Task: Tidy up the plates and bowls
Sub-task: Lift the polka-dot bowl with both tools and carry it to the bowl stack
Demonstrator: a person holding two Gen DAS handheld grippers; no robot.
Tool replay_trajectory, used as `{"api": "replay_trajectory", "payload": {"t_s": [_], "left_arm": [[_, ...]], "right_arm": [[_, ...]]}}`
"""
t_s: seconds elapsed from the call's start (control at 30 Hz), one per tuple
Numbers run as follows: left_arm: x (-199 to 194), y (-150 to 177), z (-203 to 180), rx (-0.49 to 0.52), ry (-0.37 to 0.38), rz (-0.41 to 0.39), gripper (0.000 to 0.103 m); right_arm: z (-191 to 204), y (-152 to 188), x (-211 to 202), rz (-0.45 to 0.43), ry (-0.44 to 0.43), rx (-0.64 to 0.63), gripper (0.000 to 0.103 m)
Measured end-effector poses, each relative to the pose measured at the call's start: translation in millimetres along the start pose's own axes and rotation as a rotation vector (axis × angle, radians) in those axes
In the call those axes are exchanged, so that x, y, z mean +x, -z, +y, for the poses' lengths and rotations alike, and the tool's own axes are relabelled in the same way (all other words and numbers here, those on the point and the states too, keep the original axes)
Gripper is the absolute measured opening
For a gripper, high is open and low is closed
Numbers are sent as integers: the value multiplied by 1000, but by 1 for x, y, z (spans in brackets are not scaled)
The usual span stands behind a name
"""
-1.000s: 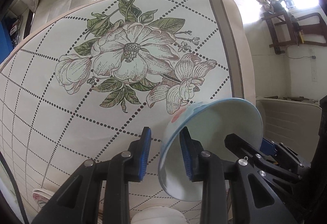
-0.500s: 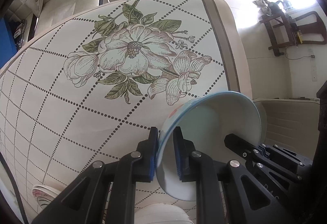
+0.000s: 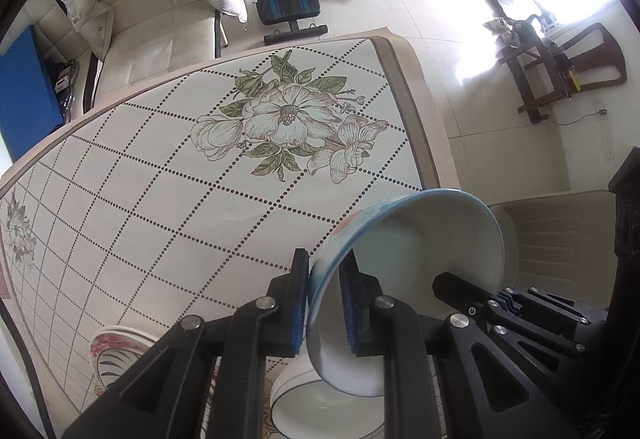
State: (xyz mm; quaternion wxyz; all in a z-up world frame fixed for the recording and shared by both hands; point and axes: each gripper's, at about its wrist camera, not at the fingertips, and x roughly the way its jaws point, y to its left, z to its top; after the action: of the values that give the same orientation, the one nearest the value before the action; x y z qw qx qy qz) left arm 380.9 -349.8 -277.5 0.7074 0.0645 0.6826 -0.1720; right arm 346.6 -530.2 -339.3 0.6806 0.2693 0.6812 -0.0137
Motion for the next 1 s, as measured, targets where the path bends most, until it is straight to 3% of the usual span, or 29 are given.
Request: {"api": "replay_trajectory", "payload": {"t_s": [0.47,0.7,1.0], "left_arm": [[-33,76,17,-12,23,5,13],[-24,107,24,-13,7,37,13],[7,125,31,-17,-2,103,13]], "right_arm": [[20,80,-30,9,-38,-35,8],[27,115,-17,45,-34,-52,8],[27,135,13,102,6,-67,8]]}}
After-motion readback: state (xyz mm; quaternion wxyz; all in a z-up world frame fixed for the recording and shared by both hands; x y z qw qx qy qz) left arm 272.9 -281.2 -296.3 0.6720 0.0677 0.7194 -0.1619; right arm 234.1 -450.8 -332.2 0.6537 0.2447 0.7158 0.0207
